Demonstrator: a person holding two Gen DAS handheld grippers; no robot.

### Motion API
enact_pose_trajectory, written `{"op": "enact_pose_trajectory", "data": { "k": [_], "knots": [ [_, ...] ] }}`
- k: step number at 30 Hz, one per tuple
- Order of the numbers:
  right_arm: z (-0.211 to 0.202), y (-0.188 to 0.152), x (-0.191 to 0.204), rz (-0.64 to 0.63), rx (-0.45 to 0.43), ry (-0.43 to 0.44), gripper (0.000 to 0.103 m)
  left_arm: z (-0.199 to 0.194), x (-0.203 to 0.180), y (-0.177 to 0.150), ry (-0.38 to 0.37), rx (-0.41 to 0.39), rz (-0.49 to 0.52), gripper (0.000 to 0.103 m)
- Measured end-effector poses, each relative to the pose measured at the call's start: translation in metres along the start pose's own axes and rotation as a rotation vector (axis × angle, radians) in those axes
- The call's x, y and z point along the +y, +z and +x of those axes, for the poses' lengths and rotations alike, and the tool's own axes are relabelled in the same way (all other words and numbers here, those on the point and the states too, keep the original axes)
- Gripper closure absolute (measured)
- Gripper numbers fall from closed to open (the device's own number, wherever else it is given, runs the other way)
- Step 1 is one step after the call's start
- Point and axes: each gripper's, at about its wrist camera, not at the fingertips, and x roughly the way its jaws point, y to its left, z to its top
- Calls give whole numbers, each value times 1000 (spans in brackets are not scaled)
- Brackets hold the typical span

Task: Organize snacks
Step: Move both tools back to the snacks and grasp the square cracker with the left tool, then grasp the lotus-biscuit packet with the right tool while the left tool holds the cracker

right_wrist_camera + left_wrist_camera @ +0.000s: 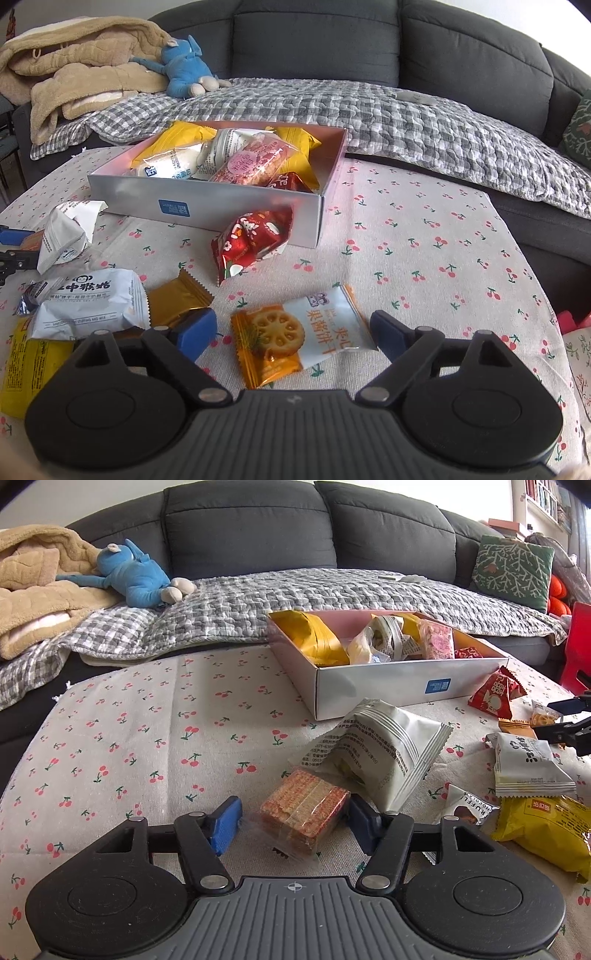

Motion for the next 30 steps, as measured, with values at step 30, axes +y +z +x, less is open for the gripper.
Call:
{"op": "enact_pose_trajectory", "data": {
  "k": [30],
  "knots": [
    [-19,28,4,-30,-38,-40,48,-25,14,30,1,-9,-70,58]
  ]
}}
